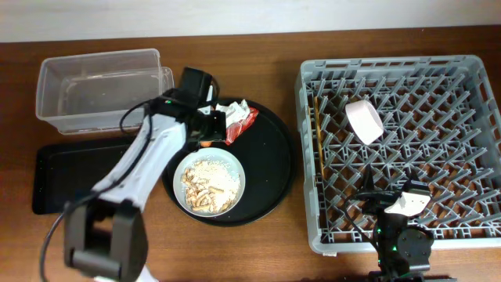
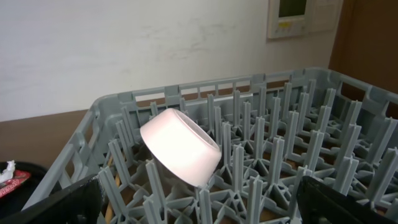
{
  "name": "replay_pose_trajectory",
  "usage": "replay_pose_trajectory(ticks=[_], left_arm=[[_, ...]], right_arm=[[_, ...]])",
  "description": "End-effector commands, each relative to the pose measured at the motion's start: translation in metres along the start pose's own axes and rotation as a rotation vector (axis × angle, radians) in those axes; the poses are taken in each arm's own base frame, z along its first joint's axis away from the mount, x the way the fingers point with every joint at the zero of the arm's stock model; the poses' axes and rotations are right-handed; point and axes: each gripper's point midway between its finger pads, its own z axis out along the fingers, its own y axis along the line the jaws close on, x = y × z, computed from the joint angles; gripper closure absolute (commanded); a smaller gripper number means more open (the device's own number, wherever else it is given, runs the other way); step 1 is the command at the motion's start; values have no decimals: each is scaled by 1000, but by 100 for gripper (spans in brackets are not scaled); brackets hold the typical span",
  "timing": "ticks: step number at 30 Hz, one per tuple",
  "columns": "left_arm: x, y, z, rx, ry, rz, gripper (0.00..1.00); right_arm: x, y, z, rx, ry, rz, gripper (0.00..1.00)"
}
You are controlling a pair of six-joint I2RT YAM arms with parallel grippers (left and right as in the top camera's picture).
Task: Sort waste into correct bins and load items into the dishwasher rack
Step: 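Grasp the carrot with the left gripper and drop it on the black tray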
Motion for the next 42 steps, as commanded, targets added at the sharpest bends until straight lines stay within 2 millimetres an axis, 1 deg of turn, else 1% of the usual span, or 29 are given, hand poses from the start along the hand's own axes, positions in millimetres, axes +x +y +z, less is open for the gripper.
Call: replay_pose_trajectory(ticks=[1, 3, 6, 8, 9, 10, 13, 14, 16, 17, 19, 20, 21, 23, 24, 25, 27, 28, 29, 30, 31, 32, 35, 36, 37, 38, 39, 40, 42], left_arm=[[-8, 29, 38, -163, -9, 67, 34], [-4, 34, 59, -187, 18, 99, 39], [0, 37, 89, -194, 39, 99, 41], [-1, 37, 99, -195, 37, 100, 45], [-1, 40, 103, -210, 34, 100, 50], [-2, 43, 105, -224, 30, 98, 59], [-4, 47, 103, -235, 28, 93, 80], [-7, 46, 97, -235, 36, 91, 89], [-21, 41, 75, -233, 28, 91, 100], [-38, 35, 48, -227, -2, 89, 100], [-61, 29, -1, -215, -56, 78, 99], [-66, 29, -32, -210, -84, 49, 99], [-64, 31, -53, -211, -87, 27, 99], [-36, 50, -89, -259, -29, -75, 98], [-15, 74, -105, -352, 21, -178, 98], [11, 111, -123, -494, 80, -323, 99], [33, 148, -130, -575, 156, -430, 99], [45, 167, -128, -600, 192, -489, 99], [63, 191, -116, -622, 230, -595, 99], [77, 202, -96, -562, 266, -684, 99], [83, 205, -86, -524, 276, -725, 99], [89, 213, -69, -451, 277, -804, 99], [113, 239, -42, -372, 262, -1010, 99], [117, 246, -38, -358, 256, -1044, 91], [116, 250, -36, -326, 242, -1077, 63], [108, 245, -37, -250, 231, -1105, 19], [100, 239, -39, -184, 226, -1115, 4], [90, 231, -43, -116, 220, -1110, 1], [64, 213, -55, -12, 179, -1029, 1]], right_arm=[[3, -2, 0, 8, 7, 2, 2], [3, -2, 0, 8, 7, 3, 2], [3, -2, 0, 8, 7, 3, 2], [3, -2, 0, 8, 7, 2, 2], [3, -2, 0, 8, 7, 3, 2], [3, -2, 0, 8, 7, 3, 2], [3, -2, 0, 8, 7, 2, 2], [3, -2, 0, 8, 7, 3, 2], [3, -2, 0, 8, 7, 3, 2], [3, -2, 0, 8, 7, 2, 2], [3, -2, 0, 8, 7, 2, 2], [3, -2, 0, 8, 7, 2, 2], [3, -2, 0, 8, 7, 3, 2], [3, -2, 0, 8, 7, 2, 2], [3, -2, 0, 8, 7, 3, 2], [3, -2, 0, 8, 7, 3, 2], [3, -2, 0, 8, 7, 2, 2], [3, -2, 0, 8, 7, 2, 2], [3, -2, 0, 8, 7, 3, 2], [3, -2, 0, 8, 7, 3, 2], [3, -2, 0, 8, 7, 2, 2], [3, -2, 0, 8, 7, 2, 2], [3, -2, 0, 8, 7, 3, 2], [3, -2, 0, 8, 7, 2, 2], [3, -2, 0, 8, 7, 2, 2], [3, -2, 0, 8, 7, 2, 2], [3, -2, 0, 8, 7, 2, 2], [3, -2, 0, 8, 7, 2, 2], [3, -2, 0, 8, 7, 2, 2]])
